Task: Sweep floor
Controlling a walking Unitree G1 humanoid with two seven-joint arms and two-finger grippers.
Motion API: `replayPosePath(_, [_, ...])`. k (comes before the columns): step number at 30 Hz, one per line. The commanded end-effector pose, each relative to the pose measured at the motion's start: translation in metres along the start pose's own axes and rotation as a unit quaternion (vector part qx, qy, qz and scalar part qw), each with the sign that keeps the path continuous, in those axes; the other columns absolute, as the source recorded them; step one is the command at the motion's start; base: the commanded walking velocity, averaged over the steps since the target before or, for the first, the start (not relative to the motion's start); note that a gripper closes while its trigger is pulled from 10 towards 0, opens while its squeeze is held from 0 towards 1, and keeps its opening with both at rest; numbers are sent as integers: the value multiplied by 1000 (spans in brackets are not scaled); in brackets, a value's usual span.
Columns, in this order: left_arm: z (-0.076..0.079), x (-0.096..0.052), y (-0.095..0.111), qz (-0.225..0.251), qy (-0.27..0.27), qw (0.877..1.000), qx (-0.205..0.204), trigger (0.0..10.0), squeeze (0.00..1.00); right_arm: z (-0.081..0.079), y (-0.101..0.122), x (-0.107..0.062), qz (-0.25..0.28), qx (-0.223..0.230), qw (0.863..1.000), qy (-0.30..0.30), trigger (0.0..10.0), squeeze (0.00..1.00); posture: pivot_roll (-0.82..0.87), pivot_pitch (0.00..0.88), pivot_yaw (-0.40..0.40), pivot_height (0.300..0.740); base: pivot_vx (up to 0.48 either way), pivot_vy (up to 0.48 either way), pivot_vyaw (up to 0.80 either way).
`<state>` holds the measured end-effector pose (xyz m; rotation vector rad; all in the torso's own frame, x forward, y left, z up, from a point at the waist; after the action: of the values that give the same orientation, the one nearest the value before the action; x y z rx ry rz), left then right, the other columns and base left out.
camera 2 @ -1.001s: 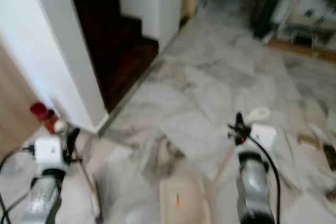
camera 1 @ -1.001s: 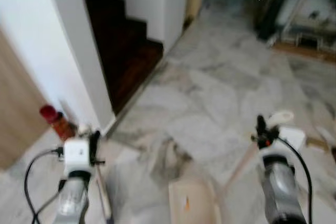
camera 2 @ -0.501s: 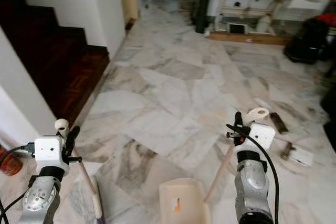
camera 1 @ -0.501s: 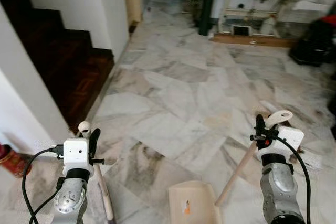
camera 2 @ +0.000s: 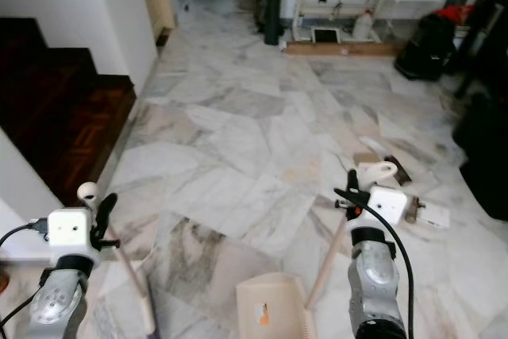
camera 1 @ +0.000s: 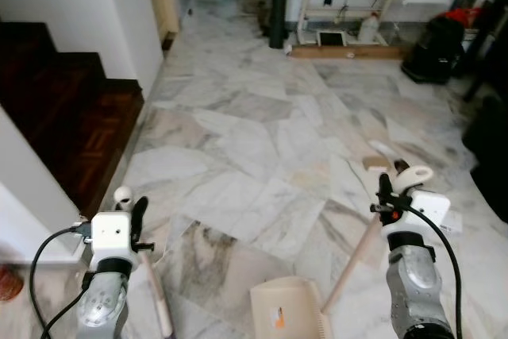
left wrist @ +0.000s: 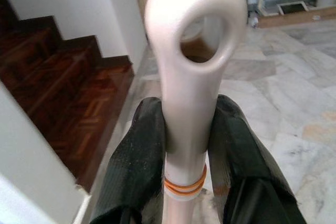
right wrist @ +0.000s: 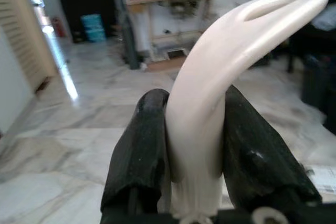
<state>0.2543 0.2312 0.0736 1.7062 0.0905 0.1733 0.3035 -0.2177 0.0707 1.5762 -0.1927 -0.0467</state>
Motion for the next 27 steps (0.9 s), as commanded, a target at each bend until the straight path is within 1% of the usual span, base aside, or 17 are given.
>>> replayPosePath(1, [5, 3, 10, 25, -4, 1000, -7, 10000, 0, 7, 8, 3, 16, -4, 1000, -8, 10000, 0, -16, 0, 19, 740, 0, 0, -800])
replayPosePath(7, [4, 2, 10, 25, -1, 1000, -6, 10000, 0, 9, 8, 3, 15, -8, 1000, -7, 10000, 0, -16, 0, 11, 740, 0, 0, -800])
replayPosePath(14, [8, 3, 10, 25, -4, 1000, -11, 10000, 0, 11, 10, 5, 16, -9, 1000, -7, 10000, 0, -20, 0, 7, 740, 0, 0, -800])
replayPosePath(27, [8, 2, 12, 29, -8, 999, -17, 10000, 0, 9, 7, 3, 12, -7, 1000, -4, 10000, 0, -17, 0, 14, 740, 0, 0, -800])
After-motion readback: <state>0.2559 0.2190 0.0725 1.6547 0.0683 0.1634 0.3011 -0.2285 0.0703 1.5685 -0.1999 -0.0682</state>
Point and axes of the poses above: a point about 5 cm out from each wrist's last joint towards the gripper, its own x axis pointing out of the wrist towards the gripper, its own y axis along the axis of the wrist's last joint, z = x × y, the point moved 1 cm from there along x, pointing out of the wrist towards the gripper, and after that the axes turned 2 degrees about -x, right-handed, at the moved point
